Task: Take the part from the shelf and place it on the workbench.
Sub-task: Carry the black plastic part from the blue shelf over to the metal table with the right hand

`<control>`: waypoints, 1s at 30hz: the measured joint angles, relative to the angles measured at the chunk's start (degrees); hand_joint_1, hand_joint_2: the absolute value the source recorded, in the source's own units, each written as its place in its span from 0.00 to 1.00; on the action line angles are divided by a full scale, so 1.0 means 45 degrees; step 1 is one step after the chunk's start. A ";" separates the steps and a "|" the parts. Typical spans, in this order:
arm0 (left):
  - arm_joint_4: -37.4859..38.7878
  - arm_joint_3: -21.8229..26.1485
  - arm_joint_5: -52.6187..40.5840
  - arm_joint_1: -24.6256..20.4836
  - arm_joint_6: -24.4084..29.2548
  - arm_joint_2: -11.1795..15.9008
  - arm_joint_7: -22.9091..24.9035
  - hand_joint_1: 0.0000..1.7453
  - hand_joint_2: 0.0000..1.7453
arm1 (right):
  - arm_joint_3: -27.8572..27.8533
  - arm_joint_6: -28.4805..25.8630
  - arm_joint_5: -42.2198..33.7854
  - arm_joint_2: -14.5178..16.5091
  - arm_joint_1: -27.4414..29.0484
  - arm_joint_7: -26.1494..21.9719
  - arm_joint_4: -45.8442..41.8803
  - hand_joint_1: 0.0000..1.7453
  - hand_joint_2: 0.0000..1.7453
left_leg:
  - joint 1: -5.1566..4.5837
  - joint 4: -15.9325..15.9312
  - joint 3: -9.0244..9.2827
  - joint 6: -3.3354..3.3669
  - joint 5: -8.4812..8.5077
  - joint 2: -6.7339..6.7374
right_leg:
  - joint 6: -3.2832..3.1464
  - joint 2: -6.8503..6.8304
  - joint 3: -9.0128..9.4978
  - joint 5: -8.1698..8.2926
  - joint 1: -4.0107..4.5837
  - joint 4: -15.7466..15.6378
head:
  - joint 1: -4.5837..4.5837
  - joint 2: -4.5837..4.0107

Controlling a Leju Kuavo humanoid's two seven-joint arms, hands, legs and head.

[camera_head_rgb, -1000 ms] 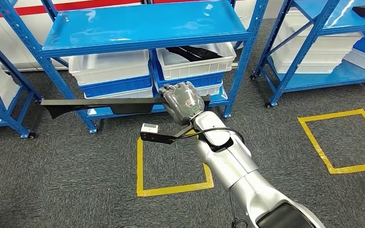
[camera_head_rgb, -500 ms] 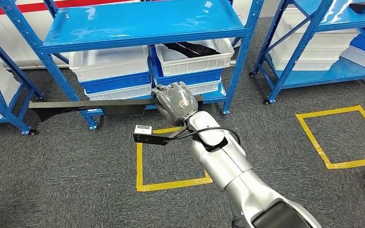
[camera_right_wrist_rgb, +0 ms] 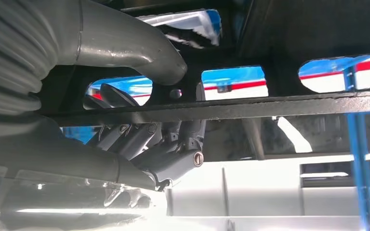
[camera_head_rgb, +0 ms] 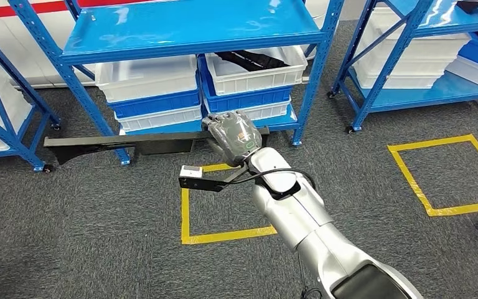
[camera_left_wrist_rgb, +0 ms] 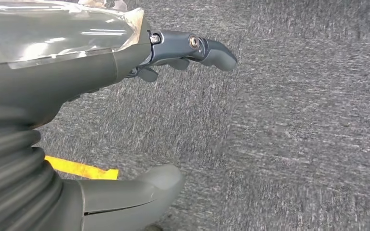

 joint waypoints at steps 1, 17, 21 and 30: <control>0.0000 0.0023 -0.0001 0.0006 -0.0001 0.0001 -0.0007 0.00 1.00 | 0.0002 -0.0016 -0.0009 -0.0005 -0.0015 0.0000 0.0035 0.98 1.00 | 0.0034 -0.0011 -0.0029 -0.0079 0.0041 -0.0005 | -0.0095 -0.0001 -0.0030 0.0066 -0.0050 0.0003 | 0.0000 0.0000; 0.0000 0.0053 -0.0141 0.0012 -0.0001 0.0089 -0.0028 0.00 1.00 | 0.0053 -0.0227 -0.0109 0.0044 -0.0076 0.0000 0.0471 0.98 1.00 | -0.0022 0.0043 0.0818 0.0197 -0.0809 -0.0032 | -0.0021 -0.0013 -0.0820 0.0822 0.0069 0.0074 | -0.0072 0.0000; 0.0000 0.0053 -0.0142 -0.0035 0.0071 0.0050 -0.0027 0.00 1.00 | 0.0052 -0.0254 -0.0134 -0.0028 -0.0087 -0.0020 0.0530 0.98 1.00 | 0.0015 -0.0221 0.0515 0.0509 -0.0330 0.0067 | -0.0083 -0.0005 -0.1746 -0.0638 0.0033 0.2295 | 0.0025 0.0000; 0.0000 0.0055 -0.0160 -0.0051 0.0185 0.0000 0.0006 0.00 1.00 | 0.0056 -0.0265 -0.0142 -0.0074 -0.0070 -0.0029 0.0615 0.98 1.00 | -0.0058 -0.0179 -0.0291 0.0106 0.0487 0.0067 | 0.0130 0.0023 0.0604 -0.0397 0.0022 -0.0229 | 0.0012 0.0000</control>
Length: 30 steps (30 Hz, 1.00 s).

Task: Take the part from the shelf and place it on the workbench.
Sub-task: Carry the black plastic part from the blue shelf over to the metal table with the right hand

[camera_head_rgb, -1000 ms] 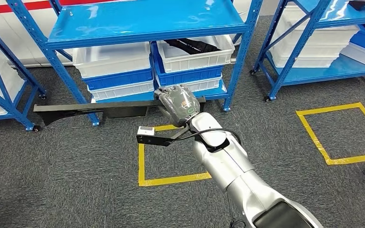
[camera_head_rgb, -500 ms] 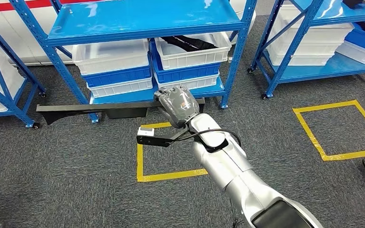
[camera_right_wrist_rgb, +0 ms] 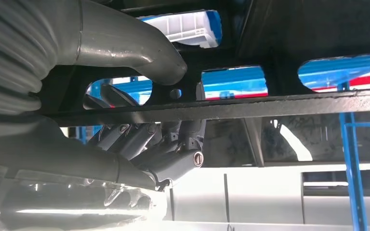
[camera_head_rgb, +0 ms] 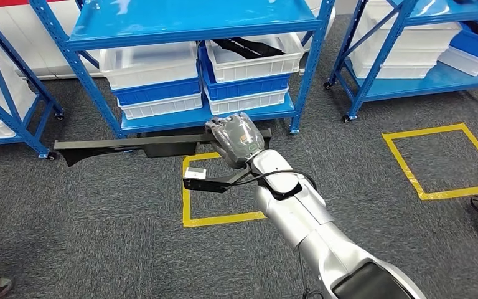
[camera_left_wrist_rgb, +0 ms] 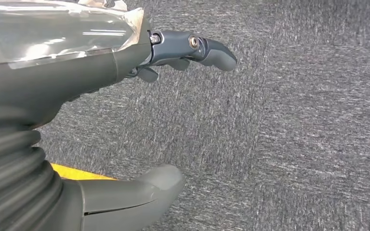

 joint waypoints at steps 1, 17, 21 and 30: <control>0.0000 0.0000 0.0000 0.0003 0.0004 0.0005 0.0000 0.00 1.00 | 0.0001 -0.0001 0.0000 0.0000 0.0001 0.0000 0.0001 0.98 1.00 | 0.0011 -0.0013 -0.0018 -0.0066 0.0070 -0.0001 | -0.0067 0.0004 -0.0097 0.0076 -0.0025 0.0022 | -0.0010 0.0000; 0.0010 0.0078 0.0000 0.0038 0.0116 0.0006 -0.0005 0.00 1.00 | 0.0025 0.0001 -0.0039 0.0126 0.0029 -0.0053 0.0041 0.98 1.00 | 0.0038 0.0395 0.1522 -0.0139 -0.1868 -0.0190 | 0.0037 -0.0048 -0.1498 0.1377 -0.0072 0.0282 | -0.0087 0.0000; 0.0010 0.0081 0.0000 0.0037 0.0119 0.0006 -0.0005 0.00 1.00 | 0.0024 0.0001 -0.0040 0.0129 0.0026 -0.0053 0.0040 0.98 1.00 | 0.0013 0.0389 0.1498 -0.0064 -0.1821 -0.0187 | 0.0109 -0.0045 -0.1508 0.1426 -0.0073 0.0268 | -0.0084 0.0000; 0.0005 0.0105 -0.0013 -0.0001 0.0151 -0.0033 -0.0015 0.00 1.00 | 0.0028 0.0004 -0.0040 0.0047 0.0030 -0.0063 0.0047 0.98 1.00 | -0.0061 0.0244 0.0556 0.0475 -0.0927 -0.0072 | 0.0005 -0.0033 -0.2040 -0.0385 -0.0030 0.2773 | -0.0030 0.0000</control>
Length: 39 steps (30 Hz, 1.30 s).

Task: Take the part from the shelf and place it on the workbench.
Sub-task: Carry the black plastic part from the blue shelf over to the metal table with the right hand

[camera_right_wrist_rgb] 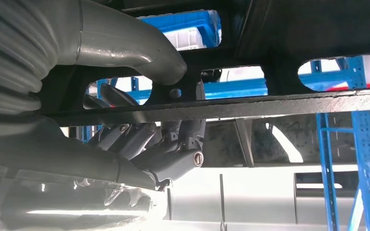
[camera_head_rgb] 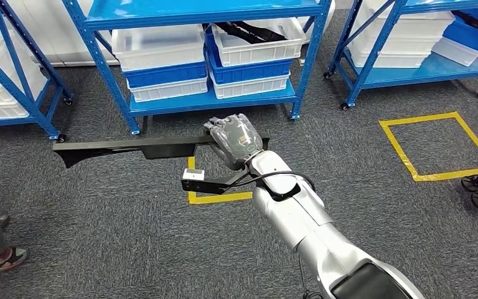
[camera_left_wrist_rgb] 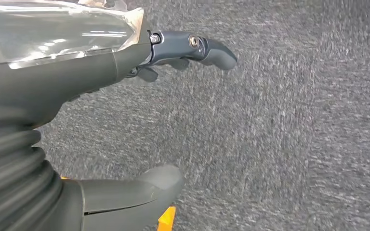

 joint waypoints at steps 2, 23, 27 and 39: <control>0.0002 0.0013 -0.0019 0.0009 0.0022 -0.0038 0.0001 0.00 1.00 | 0.0005 0.0000 -0.0011 -0.0011 -0.0034 0.0000 -0.0006 0.98 1.00 | -0.0076 -0.0051 -0.0615 -0.0168 0.0678 0.0008 | -0.0156 -0.0009 0.1365 0.0062 0.0110 -0.1341 | -0.0001 0.0000; 0.0005 0.0053 -0.0108 0.0014 0.0078 -0.0087 -0.0050 0.00 1.00 | 0.0096 0.0038 -0.0035 0.0011 0.0004 0.0006 0.0023 0.98 1.00 | 0.0303 0.0017 0.0240 -0.0188 -0.0368 0.0000 | 0.0005 -0.0036 -0.0986 -0.0039 -0.0082 0.0583 | -0.0050 0.0000; 0.0005 0.0055 -0.0120 0.0021 0.0099 -0.0101 -0.0124 0.00 1.00 | 0.0103 0.0075 -0.0034 -0.0034 0.0010 0.0030 0.0023 0.98 1.00 | 0.0283 0.0035 -0.0156 -0.0294 -0.0019 -0.0002 | 0.0263 -0.0035 0.0150 0.0201 -0.0080 -0.0059 | -0.0026 0.0000; 0.0000 0.0055 -0.0137 0.0061 0.0109 -0.0047 -0.0203 0.00 1.00 | 0.0108 0.0104 -0.0039 0.0057 -0.0086 0.0056 0.0012 0.98 1.00 | 0.0352 -0.0237 -0.0396 -0.0585 0.0652 -0.0010 | -0.0371 0.0023 0.1593 0.0646 0.0057 -0.2688 | -0.0091 0.0000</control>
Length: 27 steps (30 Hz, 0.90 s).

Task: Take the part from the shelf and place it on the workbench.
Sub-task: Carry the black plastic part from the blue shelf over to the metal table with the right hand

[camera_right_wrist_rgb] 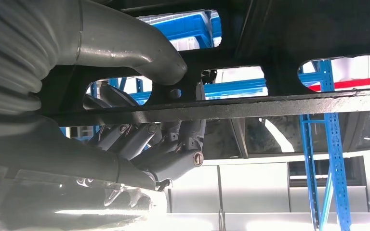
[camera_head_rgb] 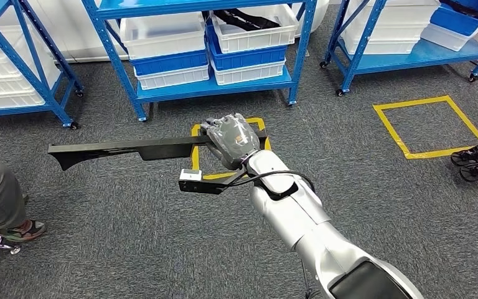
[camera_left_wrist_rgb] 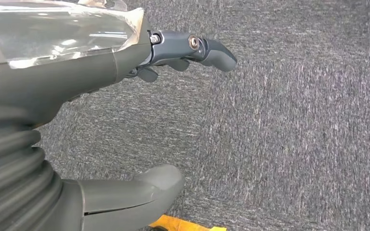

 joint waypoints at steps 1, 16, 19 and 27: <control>0.0001 0.0000 -0.0001 0.0001 0.0000 0.0007 -0.0007 0.00 1.00 | 0.0000 0.0000 -0.0012 0.0000 -0.0001 -0.0002 0.0001 0.98 1.00 | 0.0006 -0.0032 0.0000 -0.0031 0.0034 0.0000 | -0.0033 0.0000 -0.0020 0.0021 0.0008 0.0001 | -0.0001 0.0000; 0.0005 0.0005 -0.0112 -0.0002 -0.0024 0.0013 0.0193 0.00 1.00 | 0.0001 -0.0090 -0.0262 -0.0112 -0.0051 -0.0071 0.0015 0.98 1.00 | 0.0035 -0.0103 -0.0038 -0.0168 0.0127 0.0001 | -0.0101 -0.0001 -0.0098 0.0065 0.0065 0.0010 | 0.0005 0.0000; 0.0005 0.0005 -0.0112 -0.0002 -0.0024 0.0019 0.0266 0.00 1.00 | 0.0008 -0.0092 -0.0262 -0.0112 -0.0051 -0.0071 0.0015 0.98 1.00 | 0.0031 -0.0101 -0.0051 -0.0175 0.0127 -0.0002 | -0.0101 -0.0003 -0.0105 0.0065 0.0062 0.0010 | 0.0007 0.0000; 0.0005 0.0005 -0.0112 -0.0002 -0.0024 0.0040 0.0306 0.00 1.00 | 0.0033 -0.0097 -0.0266 -0.0112 -0.0051 -0.0071 0.0016 0.98 1.00 | 0.0018 -0.0097 -0.0059 -0.0185 0.0134 -0.0002 | -0.0088 -0.0004 -0.0109 0.0075 0.0043 0.0010 | 0.0008 0.0000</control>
